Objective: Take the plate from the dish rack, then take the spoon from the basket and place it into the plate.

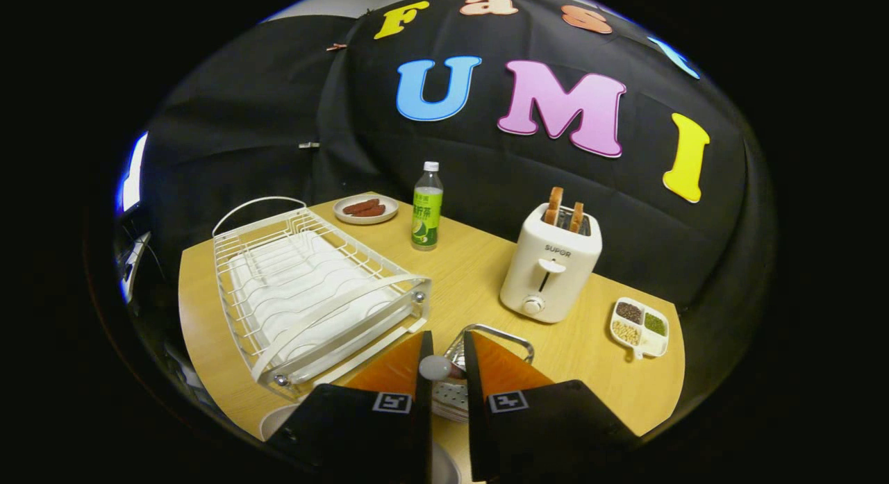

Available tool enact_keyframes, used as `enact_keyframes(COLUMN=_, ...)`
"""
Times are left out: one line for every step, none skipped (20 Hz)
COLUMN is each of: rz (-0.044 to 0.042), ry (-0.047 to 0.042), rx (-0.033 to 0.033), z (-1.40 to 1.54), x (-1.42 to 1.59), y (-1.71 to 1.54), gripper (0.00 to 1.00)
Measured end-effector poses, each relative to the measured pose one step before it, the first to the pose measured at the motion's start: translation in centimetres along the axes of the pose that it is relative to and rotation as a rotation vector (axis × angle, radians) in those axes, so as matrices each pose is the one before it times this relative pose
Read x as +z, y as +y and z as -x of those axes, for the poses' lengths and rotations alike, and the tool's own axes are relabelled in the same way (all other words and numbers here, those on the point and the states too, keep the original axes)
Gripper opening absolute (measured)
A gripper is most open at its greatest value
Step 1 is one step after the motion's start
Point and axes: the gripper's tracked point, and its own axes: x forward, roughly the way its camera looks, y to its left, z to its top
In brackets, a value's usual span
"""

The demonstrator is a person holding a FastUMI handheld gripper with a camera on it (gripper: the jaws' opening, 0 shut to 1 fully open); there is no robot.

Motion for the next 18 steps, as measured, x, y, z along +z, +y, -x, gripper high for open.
enact_keyframes(rz=0.00265, ry=-0.00151, rx=-0.01366, z=0.226, x=0.226, y=-0.744, gripper=0.22)
enact_keyframes(rz=-0.01754, ry=0.00495, rx=0.01017, z=-0.374, x=-0.107, y=-0.056, gripper=0.17)
enact_keyframes(rz=-0.01976, ry=0.01153, rx=0.01108, z=0.316, x=-0.133, y=-0.084, gripper=0.15)
enact_keyframes(rz=-0.01262, ry=-0.00029, rx=-0.0015, z=0.055, x=0.258, y=-0.541, gripper=0.15)
enact_keyframes(rz=-0.01621, ry=0.00382, rx=0.00182, z=0.126, x=0.085, y=-0.288, gripper=0.15)
enact_keyframes(rz=-0.01856, ry=0.00177, rx=0.00278, z=0.266, x=0.21, y=-0.195, gripper=0.15)
enact_keyframes(rz=-0.01923, ry=-0.00441, rx=0.00799, z=0.477, x=0.466, y=-0.073, gripper=0.15)
enact_keyframes(rz=-0.01398, ry=-0.00927, rx=0.00913, z=0.352, x=0.624, y=-0.046, gripper=0.15)
enact_keyframes(rz=-0.01107, ry=-0.01577, rx=0.00888, z=0.522, x=0.857, y=0.001, gripper=0.15)
enact_keyframes(rz=-0.00609, ry=-0.01773, rx=0.01199, z=0.628, x=0.914, y=0.025, gripper=0.15)
enact_keyframes(rz=-0.00675, ry=-0.02175, rx=0.01021, z=0.677, x=1.149, y=-0.017, gripper=0.15)
enact_keyframes(rz=-0.01283, ry=-0.02298, rx=0.01822, z=0.665, x=1.103, y=0.225, gripper=0.15)
enact_keyframes(rz=-0.02102, ry=-0.02048, rx=0.01972, z=0.677, x=1.101, y=0.281, gripper=0.15)
enact_keyframes(rz=-0.02618, ry=-0.01666, rx=0.01955, z=0.719, x=0.849, y=0.224, gripper=0.15)
enact_keyframes(rz=-0.02767, ry=-0.01149, rx=0.02304, z=0.698, x=0.777, y=0.389, gripper=0.15)
enact_keyframes(rz=-0.02728, ry=-0.0021, rx=0.02048, z=0.639, x=0.481, y=0.352, gripper=0.15)
enact_keyframes(rz=-0.02158, ry=0.00154, rx=0.02144, z=0.634, x=0.239, y=0.421, gripper=0.15)
enact_keyframes(rz=-0.01282, ry=0.00754, rx=0.0185, z=0.583, x=-0.015, y=0.326, gripper=0.15)
